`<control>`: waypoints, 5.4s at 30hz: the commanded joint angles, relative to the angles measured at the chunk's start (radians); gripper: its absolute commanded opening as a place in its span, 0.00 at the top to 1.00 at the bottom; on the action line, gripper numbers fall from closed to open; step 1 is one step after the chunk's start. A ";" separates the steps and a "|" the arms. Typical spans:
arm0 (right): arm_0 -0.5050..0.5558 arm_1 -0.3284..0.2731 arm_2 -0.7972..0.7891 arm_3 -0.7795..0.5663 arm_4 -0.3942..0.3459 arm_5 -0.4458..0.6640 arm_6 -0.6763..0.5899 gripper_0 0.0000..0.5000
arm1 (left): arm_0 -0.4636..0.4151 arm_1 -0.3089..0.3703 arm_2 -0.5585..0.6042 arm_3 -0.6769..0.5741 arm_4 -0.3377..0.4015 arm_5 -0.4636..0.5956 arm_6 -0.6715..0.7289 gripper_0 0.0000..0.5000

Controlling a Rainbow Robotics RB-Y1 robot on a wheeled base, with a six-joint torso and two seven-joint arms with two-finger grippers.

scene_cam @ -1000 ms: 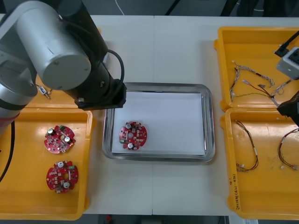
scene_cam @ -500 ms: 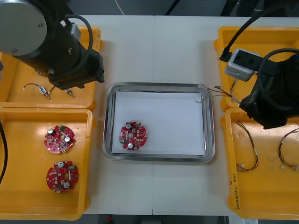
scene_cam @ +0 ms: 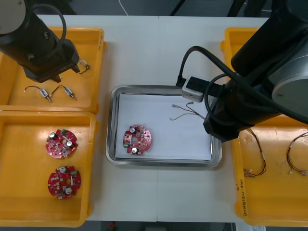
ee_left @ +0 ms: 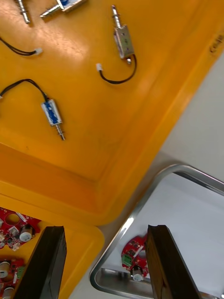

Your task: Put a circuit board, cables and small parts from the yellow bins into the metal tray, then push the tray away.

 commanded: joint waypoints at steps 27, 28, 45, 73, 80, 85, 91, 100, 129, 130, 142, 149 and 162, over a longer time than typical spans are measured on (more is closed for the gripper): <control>0.016 0.138 0.353 0.300 0.329 -0.282 0.289 1.00 | -0.189 0.069 0.099 0.556 -0.147 -0.028 -0.236 0.00; 0.017 0.140 0.356 0.306 0.328 -0.288 0.291 1.00 | -0.189 0.071 0.101 0.565 -0.149 -0.037 -0.242 0.00; 0.070 0.140 0.387 0.372 0.339 -0.360 0.278 1.00 | -0.189 0.060 0.055 0.781 -0.157 -0.293 -0.355 0.00; 0.031 0.150 0.203 0.276 0.292 -0.143 0.254 0.00 | -0.188 -0.014 -0.061 0.970 -0.143 -0.494 -0.389 0.00; -0.033 0.172 0.071 0.219 0.220 0.003 0.240 0.00 | -0.188 -0.025 -0.082 0.976 -0.133 -0.500 -0.385 0.00; -0.081 0.184 -0.044 0.219 0.153 0.003 0.235 0.00 | -0.188 -0.025 -0.105 0.978 -0.121 -0.500 -0.383 0.13; -0.113 0.155 -0.178 0.219 0.088 0.003 0.228 0.00 | -0.188 -0.021 -0.088 0.976 -0.118 -0.500 -0.395 0.99; -0.113 0.057 -0.320 0.225 0.085 0.003 0.203 0.00 | -0.188 0.000 -0.050 0.946 -0.127 -0.483 -0.423 0.99; -0.122 -0.077 -0.708 0.509 0.362 0.003 0.171 0.00 | -0.188 -0.012 0.062 0.501 -0.155 -0.080 -0.366 0.99; -0.127 -0.077 -0.712 0.521 0.380 0.003 0.171 0.00 | -0.188 -0.018 0.061 0.491 -0.157 -0.074 -0.365 0.99; -0.228 -0.086 -0.774 0.829 0.495 0.003 0.171 0.00 | -0.152 -0.109 0.061 0.274 -0.170 0.007 -0.320 0.99; -0.257 -0.101 -0.797 0.961 0.558 0.003 0.162 0.00 | -0.102 -0.156 -0.001 0.151 -0.160 0.007 -0.286 0.99; -0.335 -0.098 -0.759 1.177 0.642 -0.076 0.028 0.00 | -0.102 -0.264 -0.159 0.105 -0.170 -0.012 -0.219 0.98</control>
